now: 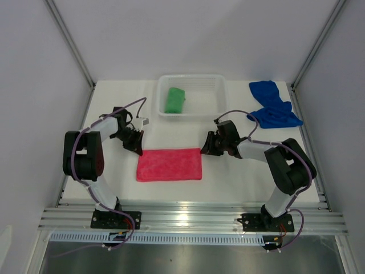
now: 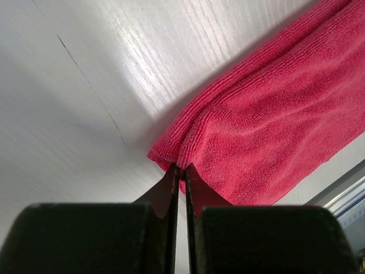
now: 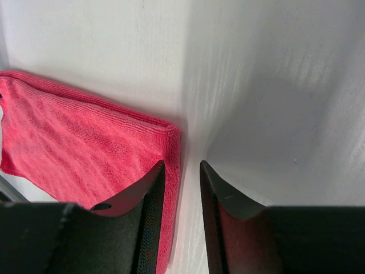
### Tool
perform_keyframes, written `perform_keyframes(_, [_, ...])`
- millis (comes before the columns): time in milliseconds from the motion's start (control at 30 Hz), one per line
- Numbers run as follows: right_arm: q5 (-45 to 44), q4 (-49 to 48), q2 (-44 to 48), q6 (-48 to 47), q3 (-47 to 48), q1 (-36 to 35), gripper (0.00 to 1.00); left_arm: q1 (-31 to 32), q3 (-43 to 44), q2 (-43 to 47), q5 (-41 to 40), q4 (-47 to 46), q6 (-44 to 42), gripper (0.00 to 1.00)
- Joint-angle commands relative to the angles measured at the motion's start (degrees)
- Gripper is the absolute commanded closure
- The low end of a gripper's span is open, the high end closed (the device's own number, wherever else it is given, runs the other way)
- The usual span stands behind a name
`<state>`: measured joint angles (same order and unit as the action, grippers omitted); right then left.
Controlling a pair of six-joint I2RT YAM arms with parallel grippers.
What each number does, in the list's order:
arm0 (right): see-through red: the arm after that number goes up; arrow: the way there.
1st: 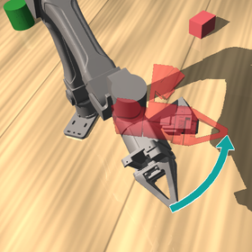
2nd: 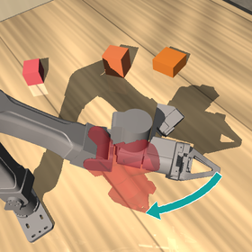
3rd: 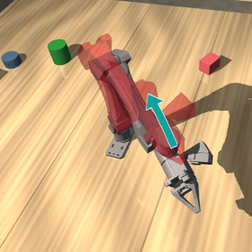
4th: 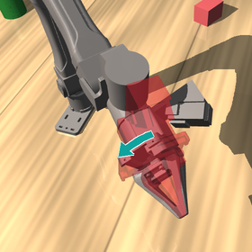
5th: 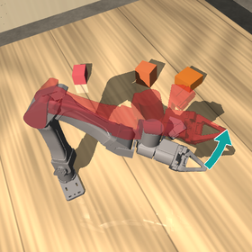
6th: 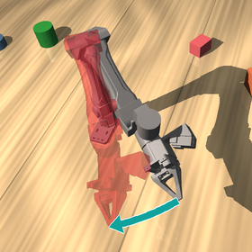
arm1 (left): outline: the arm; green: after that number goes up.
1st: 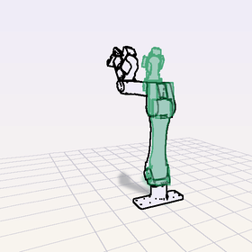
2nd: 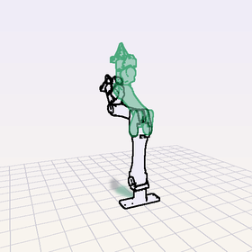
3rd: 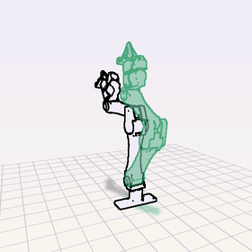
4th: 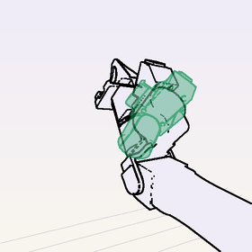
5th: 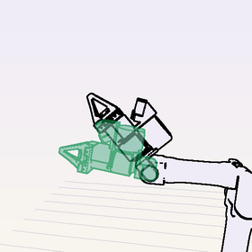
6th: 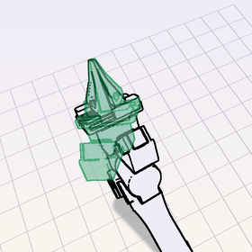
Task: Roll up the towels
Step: Fold the towel
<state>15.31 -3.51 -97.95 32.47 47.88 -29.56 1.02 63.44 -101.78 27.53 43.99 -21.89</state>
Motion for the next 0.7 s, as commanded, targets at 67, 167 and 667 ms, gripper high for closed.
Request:
perform_keyframes(67, [0.25,-3.17,-2.85,-0.3,2.74,-1.46,0.66,0.48,4.5,-1.93,-1.33,1.01,0.27,0.93])
perform_keyframes(167, [0.77,-4.14,-3.47,-0.13,2.84,-1.64,0.66,0.48,5.55,-2.55,-2.39,1.45,0.62,0.93])
perform_keyframes(667, [-0.54,-0.81,-1.37,0.84,3.18,-2.69,0.82,0.48,4.16,8.51,-8.18,3.65,-1.31,0.55])
